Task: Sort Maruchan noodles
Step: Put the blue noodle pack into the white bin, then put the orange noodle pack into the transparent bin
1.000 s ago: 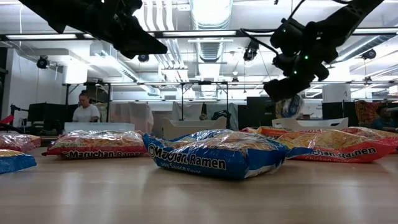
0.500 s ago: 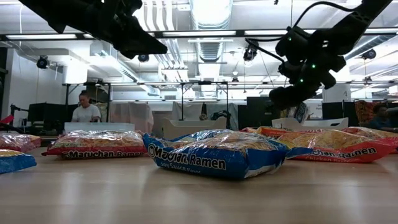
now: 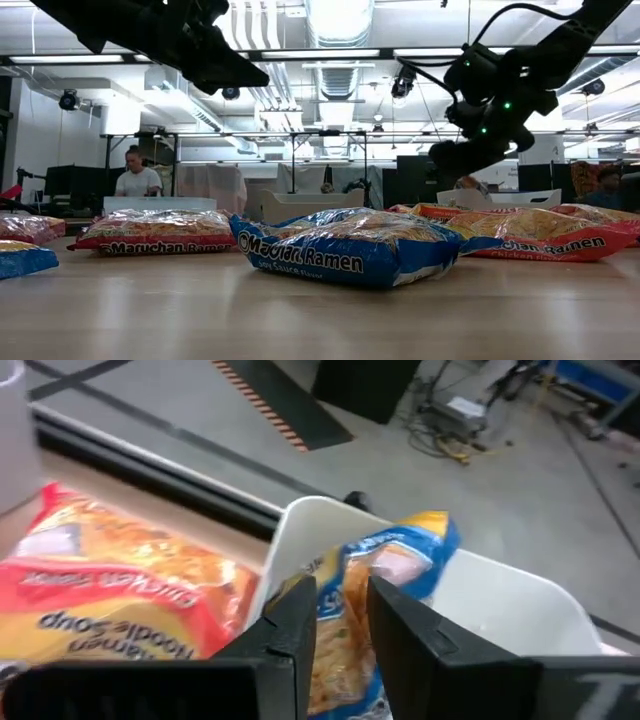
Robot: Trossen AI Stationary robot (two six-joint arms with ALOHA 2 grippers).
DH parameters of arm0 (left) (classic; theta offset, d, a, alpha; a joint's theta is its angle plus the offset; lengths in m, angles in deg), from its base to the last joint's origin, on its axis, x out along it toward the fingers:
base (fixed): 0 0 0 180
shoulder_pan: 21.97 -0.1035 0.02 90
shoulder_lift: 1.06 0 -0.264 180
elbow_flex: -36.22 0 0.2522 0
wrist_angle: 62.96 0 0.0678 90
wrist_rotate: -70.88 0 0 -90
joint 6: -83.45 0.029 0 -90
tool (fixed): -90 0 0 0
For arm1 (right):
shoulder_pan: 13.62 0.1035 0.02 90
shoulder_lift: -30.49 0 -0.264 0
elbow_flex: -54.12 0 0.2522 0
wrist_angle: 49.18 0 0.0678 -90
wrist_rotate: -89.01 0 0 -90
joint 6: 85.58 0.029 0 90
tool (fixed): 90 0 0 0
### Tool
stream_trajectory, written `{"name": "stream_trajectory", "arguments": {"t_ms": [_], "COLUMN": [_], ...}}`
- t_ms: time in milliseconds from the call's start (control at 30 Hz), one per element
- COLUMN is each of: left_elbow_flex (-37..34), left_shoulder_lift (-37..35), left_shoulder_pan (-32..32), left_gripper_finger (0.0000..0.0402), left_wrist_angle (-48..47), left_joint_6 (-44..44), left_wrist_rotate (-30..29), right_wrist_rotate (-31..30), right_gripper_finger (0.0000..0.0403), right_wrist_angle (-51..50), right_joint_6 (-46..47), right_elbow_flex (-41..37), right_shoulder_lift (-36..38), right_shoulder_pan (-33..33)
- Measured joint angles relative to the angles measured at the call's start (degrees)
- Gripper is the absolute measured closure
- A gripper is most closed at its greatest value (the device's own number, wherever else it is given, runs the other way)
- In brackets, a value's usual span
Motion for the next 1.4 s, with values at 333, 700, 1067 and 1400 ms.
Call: {"name": "stream_trajectory", "arguments": {"t_ms": [333,700,1067,1400], "left_elbow_flex": [0.0,0.0,0.0,0.0], "left_shoulder_lift": [0.0,0.0,0.0,0.0], "left_shoulder_pan": [0.0,0.0,0.0,0.0], "left_gripper_finger": [0.0364,0.0364,0.0364,0.0364], "left_wrist_angle": [0.0,0.0,0.0,0.0], "left_joint_6": [-0.5,-4.2,-10.6,-15.4], "left_wrist_rotate": [0.0,0.0,0.0,0.0], "right_wrist_rotate": [2.9,14.3,26.3,18.0], "right_gripper_finger": [0.0354,0.0365,0.0365,0.0365], "right_wrist_angle": [-0.4,-0.6,-1.3,-2.0], "right_joint_6": [-1.1,2.0,16.2,20.9], "right_elbow_flex": [2.2,5.4,-0.8,-1.3], "right_shoulder_lift": [1.5,11.5,9.7,2.2], "right_shoulder_pan": [0.3,6.8,18.9,19.6]}}
